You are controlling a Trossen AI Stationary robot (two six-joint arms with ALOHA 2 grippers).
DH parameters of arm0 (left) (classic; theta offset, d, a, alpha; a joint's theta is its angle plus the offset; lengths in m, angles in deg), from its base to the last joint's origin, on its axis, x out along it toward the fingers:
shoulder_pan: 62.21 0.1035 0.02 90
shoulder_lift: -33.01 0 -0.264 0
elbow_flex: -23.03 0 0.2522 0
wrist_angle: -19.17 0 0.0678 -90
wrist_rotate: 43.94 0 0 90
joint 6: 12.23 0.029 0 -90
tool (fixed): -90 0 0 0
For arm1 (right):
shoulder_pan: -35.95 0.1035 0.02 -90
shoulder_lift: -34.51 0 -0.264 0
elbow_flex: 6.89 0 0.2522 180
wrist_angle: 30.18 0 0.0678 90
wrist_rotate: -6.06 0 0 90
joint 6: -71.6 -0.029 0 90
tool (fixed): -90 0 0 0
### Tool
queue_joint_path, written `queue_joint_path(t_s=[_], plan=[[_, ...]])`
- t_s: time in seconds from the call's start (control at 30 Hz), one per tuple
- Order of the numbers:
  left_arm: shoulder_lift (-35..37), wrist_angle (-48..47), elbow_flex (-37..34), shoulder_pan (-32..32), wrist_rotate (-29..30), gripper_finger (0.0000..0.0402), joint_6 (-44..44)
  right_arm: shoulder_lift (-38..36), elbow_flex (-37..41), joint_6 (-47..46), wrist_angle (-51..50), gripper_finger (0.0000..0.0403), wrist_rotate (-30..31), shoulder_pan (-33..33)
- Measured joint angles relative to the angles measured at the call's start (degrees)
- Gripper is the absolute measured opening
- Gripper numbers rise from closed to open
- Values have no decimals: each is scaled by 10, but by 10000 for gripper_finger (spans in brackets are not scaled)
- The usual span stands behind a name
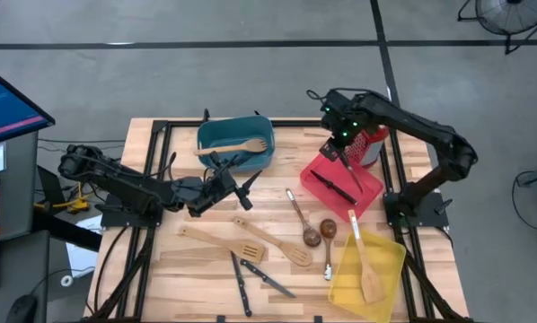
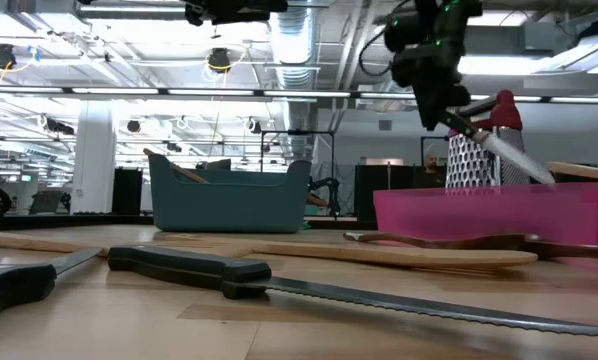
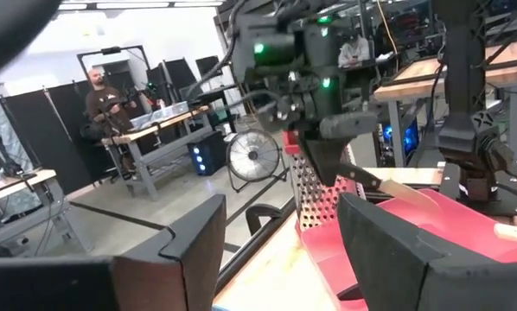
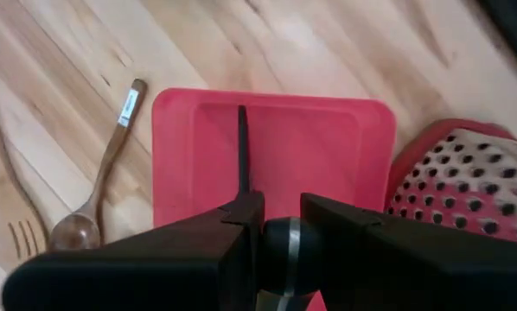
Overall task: Pick & Place Kitchen Items
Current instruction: Put the black kitchen knife into the red bin
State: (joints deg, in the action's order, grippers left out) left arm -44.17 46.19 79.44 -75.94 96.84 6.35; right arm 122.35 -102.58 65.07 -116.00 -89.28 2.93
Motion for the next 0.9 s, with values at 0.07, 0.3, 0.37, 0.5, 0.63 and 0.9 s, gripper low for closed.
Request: queue_joint_path(t_s=[0.07,0.3,0.37,0.5,0.63,0.9], plan=[[0,0,0,0,2,204,0,16,-1,10,2,69,-19,-3],[0,-12,0,0,3,204,0,55,-1,40,7,69,-55,-11],[0,-15,0,0,5,204,0,62,-1,49,7,69,-65,-13],[0,-23,0,0,5,204,-7,78,-1,64,11,69,-82,-20],[0,-25,0,0,5,204,-11,82,-1,79,14,69,-102,-33],[0,-29,0,0,7,204,-11,81,-1,101,16,69,-114,-56]])
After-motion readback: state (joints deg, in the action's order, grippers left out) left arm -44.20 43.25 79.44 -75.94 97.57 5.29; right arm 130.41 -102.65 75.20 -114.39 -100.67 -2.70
